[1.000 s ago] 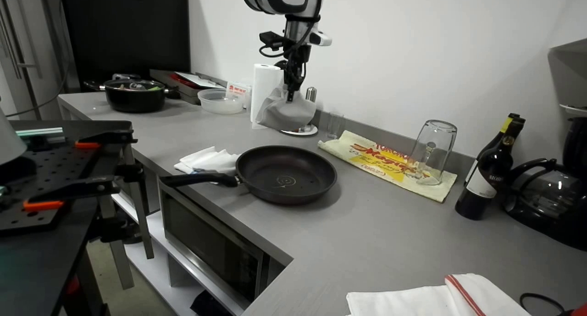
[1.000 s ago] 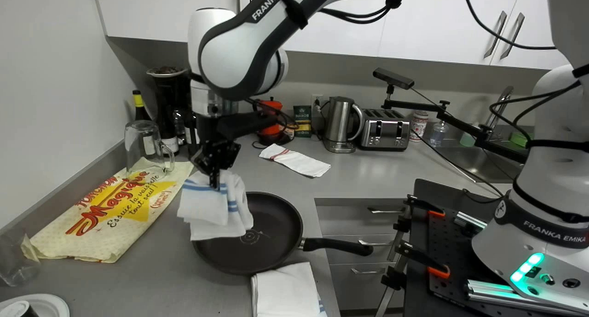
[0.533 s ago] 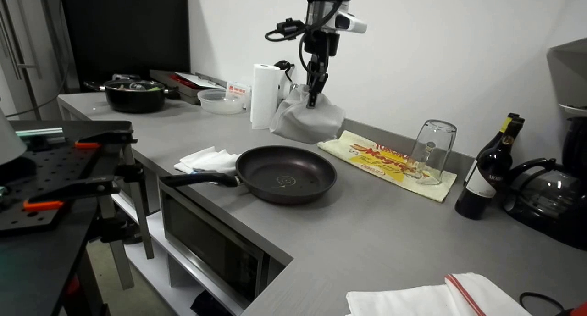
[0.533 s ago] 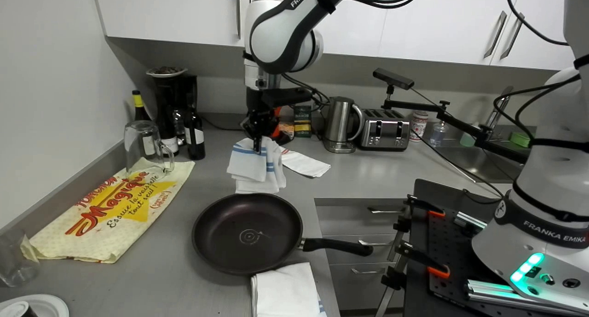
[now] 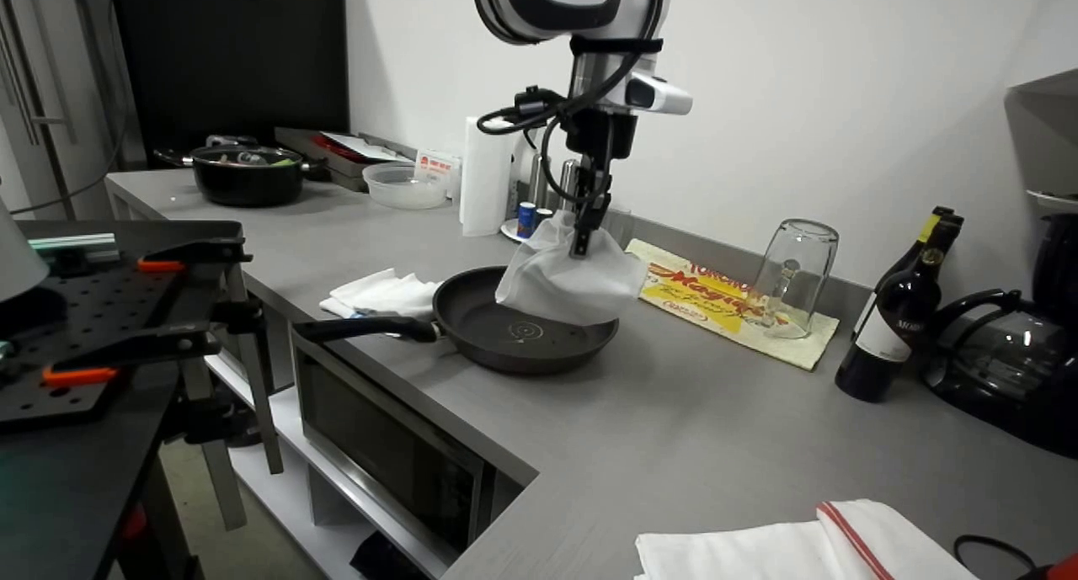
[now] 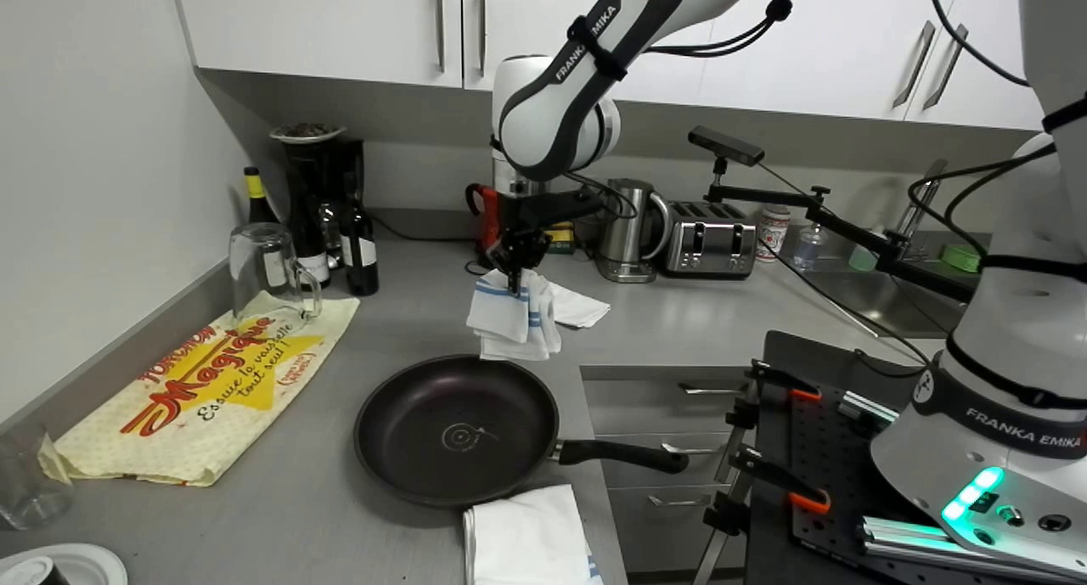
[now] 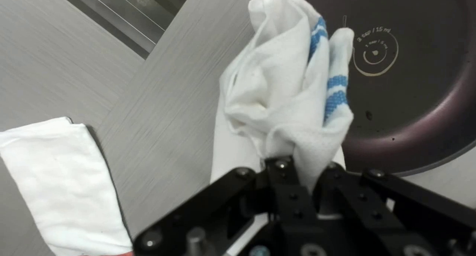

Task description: Wipe the pan with the dish cloth

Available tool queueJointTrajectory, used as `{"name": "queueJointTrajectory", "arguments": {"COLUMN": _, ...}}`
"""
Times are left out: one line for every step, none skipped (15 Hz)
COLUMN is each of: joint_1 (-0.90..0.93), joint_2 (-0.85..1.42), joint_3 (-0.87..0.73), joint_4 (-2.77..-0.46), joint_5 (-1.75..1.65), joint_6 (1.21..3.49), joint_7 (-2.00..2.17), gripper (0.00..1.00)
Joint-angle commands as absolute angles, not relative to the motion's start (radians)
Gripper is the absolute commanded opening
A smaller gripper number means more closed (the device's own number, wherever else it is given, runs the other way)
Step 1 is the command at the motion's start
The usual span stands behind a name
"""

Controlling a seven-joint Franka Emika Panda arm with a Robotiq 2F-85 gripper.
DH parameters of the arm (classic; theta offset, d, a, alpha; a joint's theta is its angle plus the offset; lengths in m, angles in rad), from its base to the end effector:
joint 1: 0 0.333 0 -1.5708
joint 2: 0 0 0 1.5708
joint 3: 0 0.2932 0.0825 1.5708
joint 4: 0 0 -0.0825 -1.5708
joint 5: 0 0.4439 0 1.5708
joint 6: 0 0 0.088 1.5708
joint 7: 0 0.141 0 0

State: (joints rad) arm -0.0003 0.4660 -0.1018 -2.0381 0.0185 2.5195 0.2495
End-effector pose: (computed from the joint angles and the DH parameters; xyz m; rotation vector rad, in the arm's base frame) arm 0.6231 -0.0670 0.1122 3.0593 -0.5493 0.0319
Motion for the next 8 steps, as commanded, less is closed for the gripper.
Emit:
{"name": "queueJointTrajectory", "arguments": {"joint_1": 0.001, "joint_2": 0.533, "joint_3": -0.111, "joint_4": -2.009, "joint_5": 0.009, "joint_6": 2.577, "joint_7": 0.257, "gripper": 0.03}}
{"name": "queueJointTrajectory", "arguments": {"joint_1": 0.001, "joint_2": 0.55, "joint_3": -0.109, "joint_4": -2.001, "joint_5": 0.017, "joint_6": 2.585, "joint_7": 0.258, "gripper": 0.03}}
{"name": "queueJointTrajectory", "arguments": {"joint_1": 0.003, "joint_2": 0.566, "joint_3": -0.104, "joint_4": -1.99, "joint_5": 0.022, "joint_6": 2.591, "joint_7": 0.257, "gripper": 0.03}}
{"name": "queueJointTrajectory", "arguments": {"joint_1": 0.005, "joint_2": 0.58, "joint_3": -0.103, "joint_4": -1.981, "joint_5": 0.024, "joint_6": 2.597, "joint_7": 0.258, "gripper": 0.03}}
{"name": "queueJointTrajectory", "arguments": {"joint_1": 0.006, "joint_2": 0.594, "joint_3": -0.1, "joint_4": -1.969, "joint_5": 0.028, "joint_6": 2.598, "joint_7": 0.259, "gripper": 0.03}}
{"name": "queueJointTrajectory", "arguments": {"joint_1": 0.008, "joint_2": 0.607, "joint_3": -0.098, "joint_4": -1.957, "joint_5": 0.031, "joint_6": 2.596, "joint_7": 0.262, "gripper": 0.03}}
{"name": "queueJointTrajectory", "arguments": {"joint_1": 0.013, "joint_2": 0.619, "joint_3": -0.096, "joint_4": -1.946, "joint_5": 0.03, "joint_6": 2.595, "joint_7": 0.266, "gripper": 0.03}}
{"name": "queueJointTrajectory", "arguments": {"joint_1": 0.02, "joint_2": 0.63, "joint_3": -0.095, "joint_4": -1.936, "joint_5": 0.027, "joint_6": 2.598, "joint_7": 0.269, "gripper": 0.03}}
